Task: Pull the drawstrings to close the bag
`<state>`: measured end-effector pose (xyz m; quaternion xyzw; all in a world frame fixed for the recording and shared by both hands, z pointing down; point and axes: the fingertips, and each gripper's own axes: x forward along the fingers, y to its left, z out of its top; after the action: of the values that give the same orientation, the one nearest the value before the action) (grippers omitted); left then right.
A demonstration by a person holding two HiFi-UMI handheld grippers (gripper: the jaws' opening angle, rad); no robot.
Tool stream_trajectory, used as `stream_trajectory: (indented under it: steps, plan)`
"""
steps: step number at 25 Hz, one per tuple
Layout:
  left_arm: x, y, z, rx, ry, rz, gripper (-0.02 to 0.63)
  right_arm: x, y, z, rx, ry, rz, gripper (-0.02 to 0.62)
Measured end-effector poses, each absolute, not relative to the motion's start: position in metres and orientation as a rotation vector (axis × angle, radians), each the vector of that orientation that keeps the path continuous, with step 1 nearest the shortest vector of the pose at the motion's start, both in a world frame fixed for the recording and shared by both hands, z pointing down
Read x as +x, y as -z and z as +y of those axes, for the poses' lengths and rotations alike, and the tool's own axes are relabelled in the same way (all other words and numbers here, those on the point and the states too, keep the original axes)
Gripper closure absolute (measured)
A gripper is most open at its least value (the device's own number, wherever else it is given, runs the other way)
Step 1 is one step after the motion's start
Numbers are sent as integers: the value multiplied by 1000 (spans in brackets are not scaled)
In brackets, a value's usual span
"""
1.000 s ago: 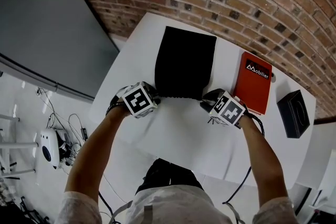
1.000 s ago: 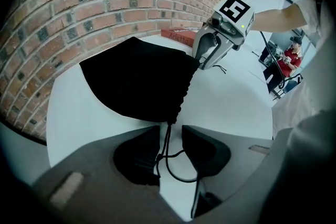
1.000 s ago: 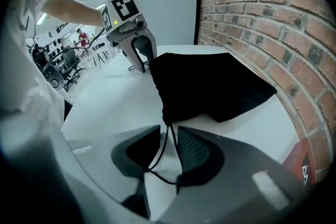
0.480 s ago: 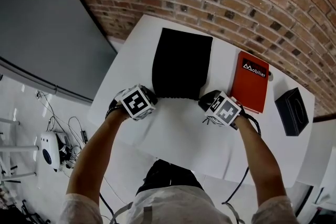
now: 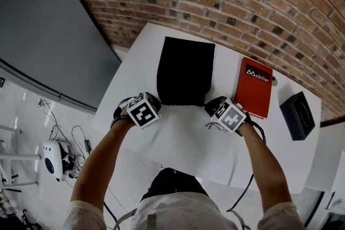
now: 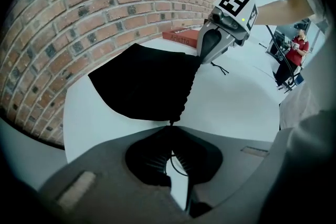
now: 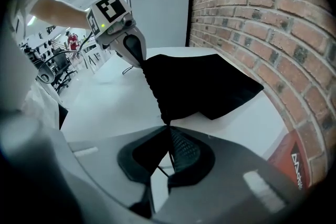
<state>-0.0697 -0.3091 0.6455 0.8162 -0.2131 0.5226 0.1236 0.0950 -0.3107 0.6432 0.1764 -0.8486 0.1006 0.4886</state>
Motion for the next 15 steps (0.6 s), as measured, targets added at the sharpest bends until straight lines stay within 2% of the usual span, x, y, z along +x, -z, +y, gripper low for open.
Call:
stream_trajectory:
  steps: [15]
  plan:
    - [-62, -562, -353, 2548, -1526, -823, 600, 106, -572, -343, 578, -91, -2096, 589]
